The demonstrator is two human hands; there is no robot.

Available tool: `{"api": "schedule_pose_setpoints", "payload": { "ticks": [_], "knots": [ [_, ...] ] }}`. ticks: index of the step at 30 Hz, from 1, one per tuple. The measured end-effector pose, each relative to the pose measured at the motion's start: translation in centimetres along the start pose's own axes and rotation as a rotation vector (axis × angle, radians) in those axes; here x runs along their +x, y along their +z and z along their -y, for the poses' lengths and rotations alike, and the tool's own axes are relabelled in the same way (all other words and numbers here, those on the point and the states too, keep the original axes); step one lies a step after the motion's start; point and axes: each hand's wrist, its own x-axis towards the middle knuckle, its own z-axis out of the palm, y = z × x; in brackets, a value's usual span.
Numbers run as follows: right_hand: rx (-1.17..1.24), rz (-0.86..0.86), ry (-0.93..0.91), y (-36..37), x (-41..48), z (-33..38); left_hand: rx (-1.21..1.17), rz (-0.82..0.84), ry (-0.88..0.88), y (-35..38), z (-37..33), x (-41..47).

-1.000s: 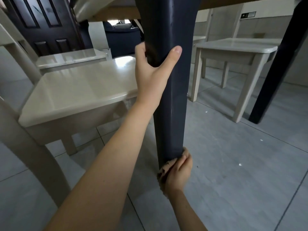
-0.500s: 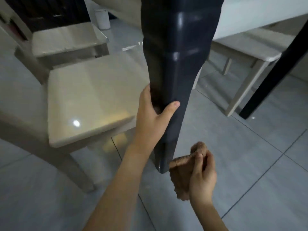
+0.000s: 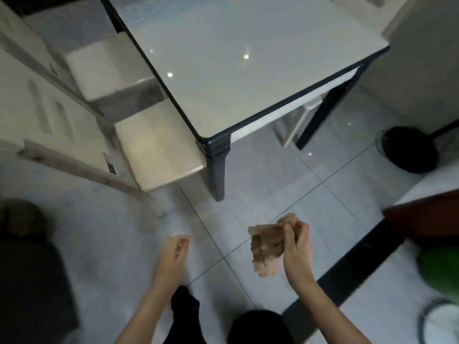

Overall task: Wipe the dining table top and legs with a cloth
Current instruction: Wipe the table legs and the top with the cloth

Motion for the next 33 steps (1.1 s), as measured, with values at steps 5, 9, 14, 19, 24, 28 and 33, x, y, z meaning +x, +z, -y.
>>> {"api": "schedule_pose_setpoints", "payload": {
  "ticks": [5, 9, 14, 19, 24, 28, 33],
  "knots": [
    [-0.076, 0.108, -0.1, -7.8, -7.9, 8.2, -0.026, -0.024, -0.124, -7.1, -4.5, -13.3],
    [-0.064, 0.136, -0.106, -10.4, -11.3, 10.2, -0.04, -0.12, -0.158, -10.9, -3.4, -18.0],
    [-0.012, 0.191, -0.138, -9.8, -13.8, 10.5, -0.274, -0.35, -0.338, -13.3, 2.3, -21.5],
    [-0.146, 0.431, -0.183, -4.2, -14.9, 10.5, -0.444, -0.513, -0.461, -15.0, 6.1, -25.8],
    [-0.201, 0.558, -0.222, 4.8, -16.3, 12.9, -0.55, -0.577, -0.563, -17.9, 9.7, -27.4],
    [-0.348, 0.634, -0.234, 13.1, -16.2, 13.4, -0.653, -0.646, -0.679, -20.5, 12.7, -28.0],
    [-0.383, 0.76, -0.301, 22.1, -17.5, 17.3, -0.715, -0.733, -0.761, -23.8, 15.5, -28.4]
  ]
}}
